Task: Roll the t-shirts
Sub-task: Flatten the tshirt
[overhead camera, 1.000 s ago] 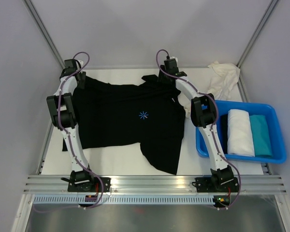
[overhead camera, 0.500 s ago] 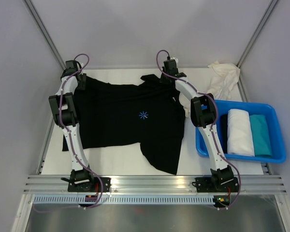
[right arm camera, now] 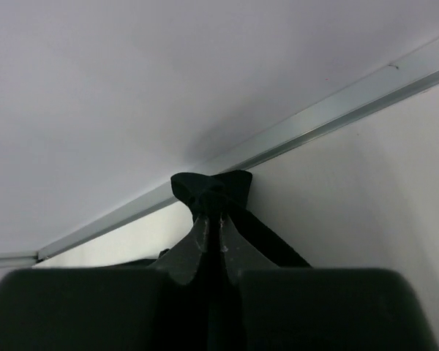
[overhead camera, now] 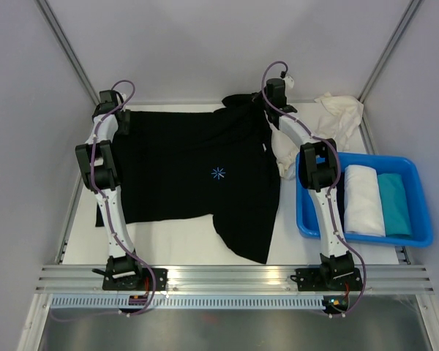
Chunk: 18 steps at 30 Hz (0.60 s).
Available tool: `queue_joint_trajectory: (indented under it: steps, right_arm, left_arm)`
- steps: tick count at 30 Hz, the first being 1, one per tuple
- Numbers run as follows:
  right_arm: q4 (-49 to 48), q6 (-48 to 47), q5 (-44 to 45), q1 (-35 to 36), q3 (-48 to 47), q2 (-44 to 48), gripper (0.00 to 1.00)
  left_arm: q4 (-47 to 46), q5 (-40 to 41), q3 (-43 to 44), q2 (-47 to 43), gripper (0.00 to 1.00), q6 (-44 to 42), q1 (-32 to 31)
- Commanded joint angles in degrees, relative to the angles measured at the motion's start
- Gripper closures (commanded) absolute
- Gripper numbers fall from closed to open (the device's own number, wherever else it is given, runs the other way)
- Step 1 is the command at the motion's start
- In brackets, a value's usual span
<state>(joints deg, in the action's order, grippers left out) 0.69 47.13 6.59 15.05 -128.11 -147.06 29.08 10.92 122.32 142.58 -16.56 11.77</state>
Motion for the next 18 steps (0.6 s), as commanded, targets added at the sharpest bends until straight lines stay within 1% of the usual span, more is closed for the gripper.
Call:
queue_joint_trajectory:
  steps: [1, 2, 5, 7, 8, 11, 13, 14, 15, 16, 17, 18]
  right_arm:
    - [-2.80, 2.61, 1.23, 0.33, -1.35, -0.94, 0.93]
    - [-2.62, 2.09, 1.23, 0.42, -1.44, -1.55, 0.81]
    - [-2.18, 0.78, -0.34, 0.16, -1.52, -2.00, 0.58]
    - [-2.01, -1.33, -1.66, 0.07, -1.79, -1.48, 0.52]
    - [-1.83, -3.69, -2.71, -0.02, -1.79, -1.04, 0.47]
    - [1.05, -7.83, -3.86, 0.07, -1.61, 2.11, 0.43]
    - [4.75, -12.66, -3.43, 0.51, -0.74, 4.84, 0.42]
    - [6.76, -16.07, -2.82, 1.20, 1.62, 8.25, 0.42]
    - [7.57, -18.37, -2.38, 1.73, 3.55, 10.29, 0.43]
    - [8.53, -20.40, -1.68, 2.43, 7.75, 14.48, 0.44]
    - [10.72, -21.98, -0.62, 4.18, 10.14, 16.53, 0.46]
    - [11.69, -25.04, 0.69, 5.16, 12.86, 18.63, 0.51]
  left_arm:
    - [1.15, 0.95, 1.95, 2.52, 0.30, 0.65, 0.01]
    - [1.15, 1.03, 2.04, 2.61, 0.29, 0.47, 0.18]
    - [1.15, 1.56, 2.48, 2.70, 0.29, 0.47, 0.18]
    - [1.15, 1.74, 2.75, 2.52, 0.29, 0.56, 0.36]
    - [1.15, 1.74, 2.92, 2.26, 0.29, 0.73, 0.45]
    - [1.15, 0.34, 2.22, 1.12, 0.29, 1.79, 0.45]
    - [1.07, -1.85, 1.52, -1.16, 0.29, 2.66, 0.27]
    - [1.15, -2.47, 1.08, -2.56, 0.29, 2.76, 0.18]
    - [1.15, -3.44, 0.90, -3.27, 0.29, 2.93, 0.10]
    - [1.15, -3.71, 0.73, -3.89, 0.29, 2.85, -0.17]
    - [1.15, -4.06, 0.20, -4.59, 0.29, 2.67, -0.26]
    - [1.07, -4.41, 0.02, -5.73, 0.29, 2.06, -0.87]
